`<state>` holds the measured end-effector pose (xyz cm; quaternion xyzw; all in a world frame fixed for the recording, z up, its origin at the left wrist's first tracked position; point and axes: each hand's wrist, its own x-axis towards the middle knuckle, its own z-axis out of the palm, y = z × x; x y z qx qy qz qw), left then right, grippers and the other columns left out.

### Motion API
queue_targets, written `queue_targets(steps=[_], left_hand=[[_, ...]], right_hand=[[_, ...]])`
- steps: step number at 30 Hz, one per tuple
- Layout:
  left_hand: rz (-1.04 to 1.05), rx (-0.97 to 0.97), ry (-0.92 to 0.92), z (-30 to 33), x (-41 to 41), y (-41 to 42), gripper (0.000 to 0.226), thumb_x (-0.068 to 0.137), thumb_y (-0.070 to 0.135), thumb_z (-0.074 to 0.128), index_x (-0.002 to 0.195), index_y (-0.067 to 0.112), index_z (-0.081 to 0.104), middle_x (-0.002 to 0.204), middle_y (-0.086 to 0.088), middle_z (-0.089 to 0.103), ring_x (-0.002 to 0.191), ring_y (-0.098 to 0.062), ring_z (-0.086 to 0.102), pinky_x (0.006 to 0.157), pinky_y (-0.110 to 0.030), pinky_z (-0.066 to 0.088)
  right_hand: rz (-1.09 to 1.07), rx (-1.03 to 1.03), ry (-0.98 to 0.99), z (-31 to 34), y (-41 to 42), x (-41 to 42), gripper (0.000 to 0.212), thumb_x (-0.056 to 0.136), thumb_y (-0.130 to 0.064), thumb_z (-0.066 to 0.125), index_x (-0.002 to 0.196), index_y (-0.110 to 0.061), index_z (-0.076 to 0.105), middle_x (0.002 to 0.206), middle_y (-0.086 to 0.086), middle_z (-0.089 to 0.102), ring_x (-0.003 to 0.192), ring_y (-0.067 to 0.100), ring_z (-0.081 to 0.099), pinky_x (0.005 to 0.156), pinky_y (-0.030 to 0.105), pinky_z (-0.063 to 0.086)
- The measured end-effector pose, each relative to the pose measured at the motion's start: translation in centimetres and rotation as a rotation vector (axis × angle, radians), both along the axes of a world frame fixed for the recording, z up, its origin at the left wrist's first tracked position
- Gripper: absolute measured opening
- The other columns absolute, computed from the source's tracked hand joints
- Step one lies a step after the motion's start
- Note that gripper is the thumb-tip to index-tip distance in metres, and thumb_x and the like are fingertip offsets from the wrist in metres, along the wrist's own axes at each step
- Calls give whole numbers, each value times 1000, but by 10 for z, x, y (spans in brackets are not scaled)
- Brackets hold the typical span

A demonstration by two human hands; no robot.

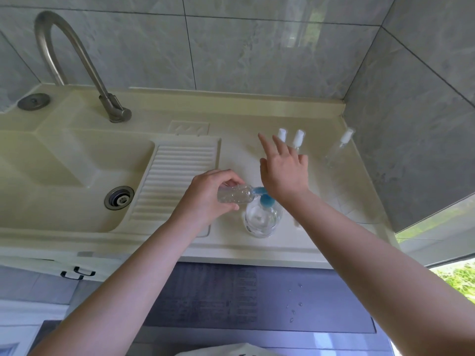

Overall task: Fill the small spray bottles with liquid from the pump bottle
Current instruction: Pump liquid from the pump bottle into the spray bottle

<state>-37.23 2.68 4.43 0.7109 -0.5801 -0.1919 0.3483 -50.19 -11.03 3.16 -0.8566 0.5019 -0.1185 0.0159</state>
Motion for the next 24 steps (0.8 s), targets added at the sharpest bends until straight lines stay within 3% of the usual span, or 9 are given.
queue_targets(steps=[6, 12, 18, 21, 24], left_hand=[[-12, -13, -7, -3, 2, -2, 50, 59, 4, 90, 102, 24, 73, 97, 8, 69, 92, -4, 63, 90, -13, 47], [0, -17, 16, -4, 2, -2, 50, 57, 3, 90, 98, 25, 73, 95, 12, 69, 90, 0, 63, 84, -5, 43], [-17, -10, 0, -2, 3, -4, 50, 58, 3, 90, 101, 24, 74, 96, 10, 68, 91, -3, 63, 87, -7, 43], [-18, -9, -3, -4, 3, -4, 51, 57, 3, 90, 100, 24, 74, 96, 9, 68, 91, -4, 63, 86, -9, 45], [-6, -28, 12, -4, 1, -3, 51, 57, 3, 89, 99, 26, 73, 96, 9, 69, 90, -3, 63, 87, -10, 46]], right_hand=[[-14, 191, -54, -12, 2, 3, 56, 103, -26, 34, 156, -33, 20, 161, 3, 26, 137, 33, 38, 104, 46, 28], [29, -17, 2, 4, -3, 7, 65, 102, -34, 38, 159, -26, 7, 161, 2, 27, 139, 30, 35, 104, 47, 29], [-11, 147, -37, -12, 1, 6, 58, 103, -32, 33, 158, -25, 15, 156, 0, 36, 141, 30, 32, 106, 46, 26], [4, 29, -25, -9, -1, 5, 64, 102, -35, 35, 159, -20, 8, 156, 0, 36, 148, 30, 22, 113, 49, 20], [18, -79, -66, 1, -5, 6, 69, 102, -34, 38, 159, -16, 5, 152, 1, 42, 149, 30, 24, 114, 51, 21]])
